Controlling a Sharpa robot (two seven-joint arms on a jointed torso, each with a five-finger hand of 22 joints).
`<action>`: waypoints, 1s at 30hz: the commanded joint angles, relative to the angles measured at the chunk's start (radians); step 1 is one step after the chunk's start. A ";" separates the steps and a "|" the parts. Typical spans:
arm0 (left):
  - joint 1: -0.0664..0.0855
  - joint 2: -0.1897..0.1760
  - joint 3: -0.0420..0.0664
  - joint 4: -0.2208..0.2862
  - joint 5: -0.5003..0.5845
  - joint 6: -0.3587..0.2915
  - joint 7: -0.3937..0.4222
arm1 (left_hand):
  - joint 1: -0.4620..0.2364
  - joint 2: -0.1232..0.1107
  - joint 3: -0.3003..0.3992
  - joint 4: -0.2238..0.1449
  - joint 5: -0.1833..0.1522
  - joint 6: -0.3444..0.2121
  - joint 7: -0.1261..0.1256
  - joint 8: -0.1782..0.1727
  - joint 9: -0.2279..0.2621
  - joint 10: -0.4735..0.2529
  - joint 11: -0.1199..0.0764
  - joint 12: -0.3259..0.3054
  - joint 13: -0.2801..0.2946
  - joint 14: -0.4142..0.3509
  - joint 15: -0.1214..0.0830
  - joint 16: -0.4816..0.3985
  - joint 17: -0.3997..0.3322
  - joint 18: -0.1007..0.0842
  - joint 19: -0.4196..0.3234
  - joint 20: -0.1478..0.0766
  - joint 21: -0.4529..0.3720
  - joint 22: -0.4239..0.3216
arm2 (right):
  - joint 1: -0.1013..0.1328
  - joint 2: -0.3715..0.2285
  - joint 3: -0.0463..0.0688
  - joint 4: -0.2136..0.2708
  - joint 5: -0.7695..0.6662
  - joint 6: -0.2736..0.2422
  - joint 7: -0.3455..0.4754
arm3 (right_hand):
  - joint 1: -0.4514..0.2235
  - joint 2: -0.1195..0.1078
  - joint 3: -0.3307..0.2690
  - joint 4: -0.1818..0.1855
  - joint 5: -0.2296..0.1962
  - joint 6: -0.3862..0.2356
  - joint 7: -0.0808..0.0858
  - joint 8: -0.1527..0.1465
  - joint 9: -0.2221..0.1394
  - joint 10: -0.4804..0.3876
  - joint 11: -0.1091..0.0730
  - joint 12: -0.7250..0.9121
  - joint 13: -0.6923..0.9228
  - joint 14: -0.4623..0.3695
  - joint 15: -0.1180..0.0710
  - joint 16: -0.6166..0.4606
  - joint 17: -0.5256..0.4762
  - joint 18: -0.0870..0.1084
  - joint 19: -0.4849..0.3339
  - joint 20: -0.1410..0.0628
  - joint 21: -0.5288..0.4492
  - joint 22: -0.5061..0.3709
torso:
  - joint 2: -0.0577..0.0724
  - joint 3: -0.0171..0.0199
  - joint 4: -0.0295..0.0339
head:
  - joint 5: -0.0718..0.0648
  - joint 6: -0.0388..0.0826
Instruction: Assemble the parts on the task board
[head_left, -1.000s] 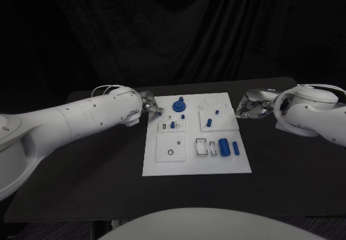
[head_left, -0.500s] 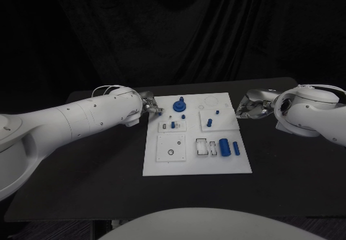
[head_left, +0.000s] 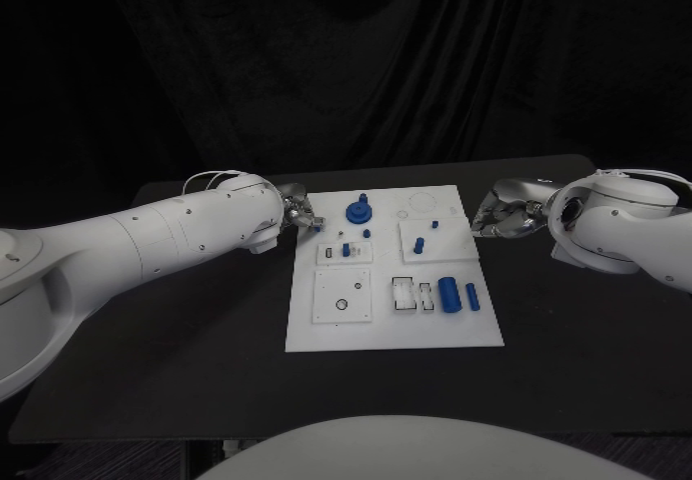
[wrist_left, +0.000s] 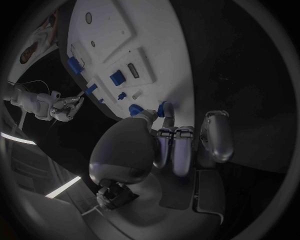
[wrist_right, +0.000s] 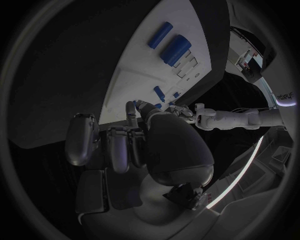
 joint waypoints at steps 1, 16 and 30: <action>-0.005 -0.001 -0.001 0.000 0.003 0.021 0.007 | 0.011 -0.017 0.039 -0.009 0.021 -0.004 -0.001 -0.004 -0.002 0.102 -0.001 -0.001 0.263 0.104 0.002 0.003 0.263 0.005 -0.008 -0.002 -0.004 0.154 | -0.002 0.000 0.001 0.000 0.002 0.006 -0.009 | 0.007 0.000 0.001 -0.007 0.001 0.009 0.000 0.001 0.002 0.078 0.007 -0.006 0.238 0.089 0.007 -0.004 0.221 0.012 -0.005 0.001 -0.006 0.168 | -0.001 0.0009 0.0000 | 0.002 0.000; -0.006 -0.018 -0.001 0.014 0.003 -0.016 0.035 | -0.014 -0.077 0.196 -0.037 0.037 0.000 0.000 0.004 0.007 0.102 -0.001 -0.001 0.263 0.104 0.002 0.003 0.263 0.007 -0.013 -0.002 -0.021 0.158 | -0.002 0.002 0.001 -0.002 0.002 0.007 -0.008 | 0.008 0.001 0.002 -0.009 0.001 0.009 0.001 0.000 0.002 0.078 0.008 -0.007 0.237 0.089 0.008 -0.005 0.220 0.013 -0.006 0.001 -0.008 0.167 | -0.002 -0.0001 0.0017 | 0.008 0.000; -0.006 -0.067 -0.001 0.099 0.150 -0.097 0.042 | -0.031 -0.099 0.260 -0.060 0.027 0.007 -0.001 0.012 0.012 0.102 -0.002 -0.001 0.263 0.104 0.002 0.003 0.263 0.008 -0.014 -0.002 -0.027 0.159 | -0.002 -0.002 0.001 0.000 0.002 0.008 -0.010 | 0.008 0.001 0.002 -0.009 0.001 0.009 0.001 0.000 0.002 0.078 0.008 -0.007 0.237 0.089 0.008 -0.005 0.220 0.013 -0.006 0.001 -0.008 0.167 | -0.002 0.0006 0.0020 | 0.006 0.000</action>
